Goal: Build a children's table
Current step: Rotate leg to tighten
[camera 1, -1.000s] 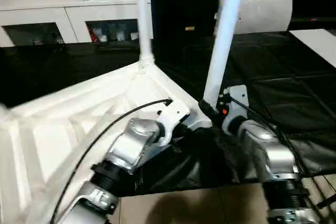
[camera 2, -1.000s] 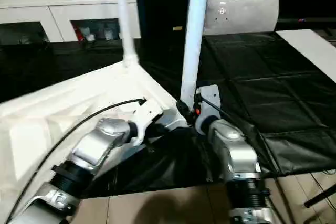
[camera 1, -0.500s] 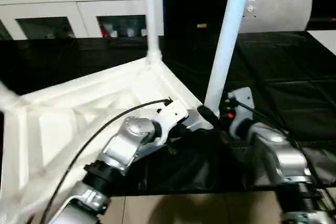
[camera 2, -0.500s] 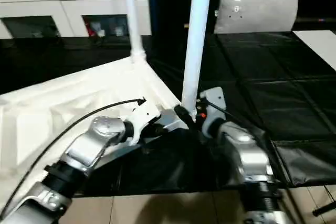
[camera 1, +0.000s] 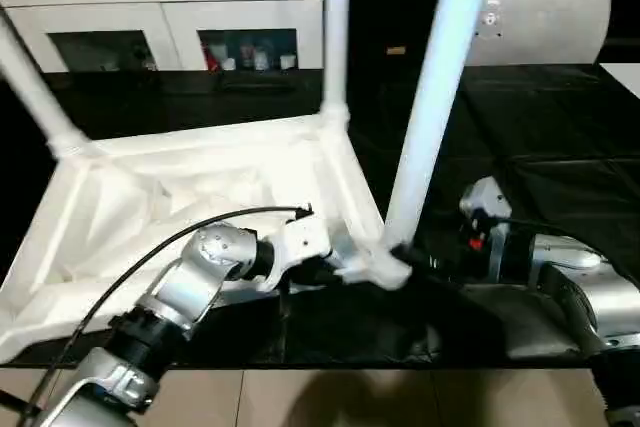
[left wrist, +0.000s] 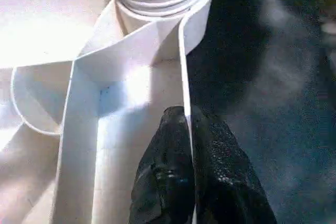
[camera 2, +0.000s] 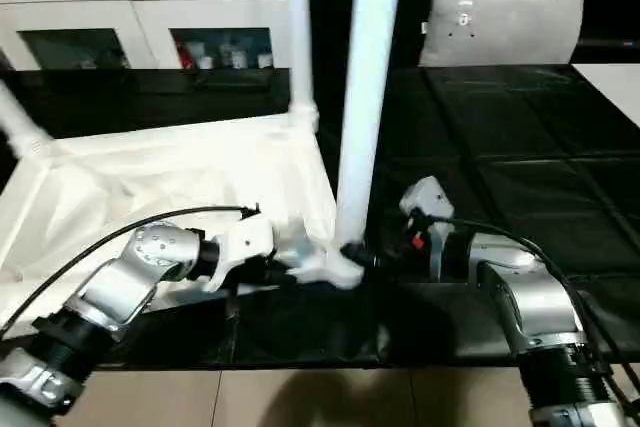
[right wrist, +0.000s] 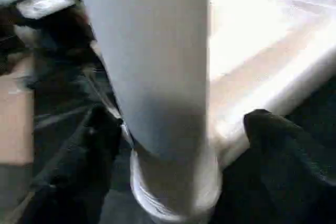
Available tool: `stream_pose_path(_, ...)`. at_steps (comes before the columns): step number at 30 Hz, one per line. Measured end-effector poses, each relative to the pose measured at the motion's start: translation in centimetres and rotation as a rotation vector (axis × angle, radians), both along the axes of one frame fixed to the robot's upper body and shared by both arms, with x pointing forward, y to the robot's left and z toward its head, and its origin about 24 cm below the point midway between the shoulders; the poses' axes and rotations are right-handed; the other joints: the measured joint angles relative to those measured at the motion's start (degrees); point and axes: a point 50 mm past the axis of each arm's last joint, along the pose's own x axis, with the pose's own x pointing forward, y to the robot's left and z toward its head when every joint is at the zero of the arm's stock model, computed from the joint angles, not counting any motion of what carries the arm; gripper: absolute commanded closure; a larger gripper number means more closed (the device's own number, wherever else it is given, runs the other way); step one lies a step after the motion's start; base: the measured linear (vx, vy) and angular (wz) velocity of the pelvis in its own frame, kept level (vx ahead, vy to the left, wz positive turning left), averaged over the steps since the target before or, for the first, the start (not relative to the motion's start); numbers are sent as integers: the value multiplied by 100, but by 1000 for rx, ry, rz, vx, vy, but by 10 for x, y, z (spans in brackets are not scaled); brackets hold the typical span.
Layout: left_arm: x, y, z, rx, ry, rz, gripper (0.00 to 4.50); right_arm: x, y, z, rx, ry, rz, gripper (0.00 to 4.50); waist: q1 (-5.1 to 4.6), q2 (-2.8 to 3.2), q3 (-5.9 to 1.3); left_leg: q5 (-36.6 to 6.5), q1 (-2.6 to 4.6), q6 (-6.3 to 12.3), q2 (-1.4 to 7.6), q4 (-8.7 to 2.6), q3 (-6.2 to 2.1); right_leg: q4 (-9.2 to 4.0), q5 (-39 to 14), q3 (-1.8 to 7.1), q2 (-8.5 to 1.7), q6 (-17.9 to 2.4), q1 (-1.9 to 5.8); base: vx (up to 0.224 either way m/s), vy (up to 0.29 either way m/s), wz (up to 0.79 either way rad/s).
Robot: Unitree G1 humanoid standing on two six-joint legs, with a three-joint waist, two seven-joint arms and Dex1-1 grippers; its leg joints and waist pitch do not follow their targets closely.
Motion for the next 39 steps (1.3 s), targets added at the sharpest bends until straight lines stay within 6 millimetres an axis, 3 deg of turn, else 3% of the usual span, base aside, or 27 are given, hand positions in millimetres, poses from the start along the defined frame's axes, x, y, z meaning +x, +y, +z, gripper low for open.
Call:
stream_pose_path(15,-5,1,0,16,4,-95,450,-9,5,-6,11,106,127,209,98,-7,2,-12,12,-23,2,13,4,26,-12,5,-1,6,1,0,0,0)
stream_pose_path(23,-7,1,0,0,29,-86,450,-16,4,-7,17,119,108,244,130,-8,1,-14,16,-25,2,14,6,26,-12,6,-3,6,6,0,0,0)
stream_pose_path(29,-1,-4,-2,-27,66,80,450,-11,16,-12,44,109,-89,246,34,-9,2,-9,60,-28,1,15,20,27,-13,16,-3,8,34,0,0,0)
stream_pose_path(36,15,-33,-4,-101,95,445,450,24,40,-14,44,68,-577,249,-374,-21,10,2,48,-46,-1,18,16,-14,-13,5,-3,10,30,0,0,0)
stream_pose_path(39,21,-51,-3,-121,83,536,450,36,45,-12,47,53,-732,249,-401,-19,10,1,24,-44,-3,14,7,-22,-11,-3,-2,11,19,0,0,0)
